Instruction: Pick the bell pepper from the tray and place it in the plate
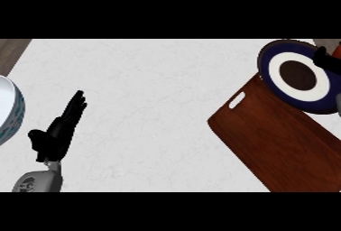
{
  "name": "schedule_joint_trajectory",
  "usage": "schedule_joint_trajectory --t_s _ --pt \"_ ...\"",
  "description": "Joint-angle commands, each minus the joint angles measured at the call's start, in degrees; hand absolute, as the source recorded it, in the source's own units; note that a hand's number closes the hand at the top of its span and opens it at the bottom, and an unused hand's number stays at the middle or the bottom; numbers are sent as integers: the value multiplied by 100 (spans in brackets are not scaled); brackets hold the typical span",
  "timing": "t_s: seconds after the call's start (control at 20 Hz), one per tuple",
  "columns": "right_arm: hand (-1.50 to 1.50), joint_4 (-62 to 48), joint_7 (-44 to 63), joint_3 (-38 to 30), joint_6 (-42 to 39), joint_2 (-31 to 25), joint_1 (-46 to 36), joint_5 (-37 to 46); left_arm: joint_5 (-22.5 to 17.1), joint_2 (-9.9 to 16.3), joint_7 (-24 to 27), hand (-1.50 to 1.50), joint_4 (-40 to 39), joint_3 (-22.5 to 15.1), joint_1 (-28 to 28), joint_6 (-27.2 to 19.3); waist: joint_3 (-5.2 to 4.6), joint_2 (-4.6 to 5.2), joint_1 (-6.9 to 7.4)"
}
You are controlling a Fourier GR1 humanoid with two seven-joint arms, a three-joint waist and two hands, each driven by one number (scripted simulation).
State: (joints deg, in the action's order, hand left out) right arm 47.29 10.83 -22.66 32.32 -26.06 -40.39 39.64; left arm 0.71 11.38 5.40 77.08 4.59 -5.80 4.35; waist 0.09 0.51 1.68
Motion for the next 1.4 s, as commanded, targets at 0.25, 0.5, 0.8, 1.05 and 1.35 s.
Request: schedule_joint_trajectory --t_s 0.25,0.5,0.8,1.05,1.35 --pt "-150 -2032 -556 -580 747 103 -1010 -491 84 -150 -25 0 123 -113 172 -33 1 5 21" --pt "-150 -1625 -1613 -1264 1102 196 -818 -1362 10 -33 407 0 -63 92 374 55 3 -6 -35" --pt "-150 -1204 -2651 -2319 235 -104 -564 -2829 29 -44 81 0 119 42 167 11 13 -12 -95" --pt "-150 -664 -3775 -2868 -715 253 653 -3800 8 -67 -59 0 200 51 229 7 2 -56 -220" --pt "-150 -731 -4646 -2981 -1821 196 1723 -4291 99 -71 -147 0 400 17 331 -37 -2 -52 -179"
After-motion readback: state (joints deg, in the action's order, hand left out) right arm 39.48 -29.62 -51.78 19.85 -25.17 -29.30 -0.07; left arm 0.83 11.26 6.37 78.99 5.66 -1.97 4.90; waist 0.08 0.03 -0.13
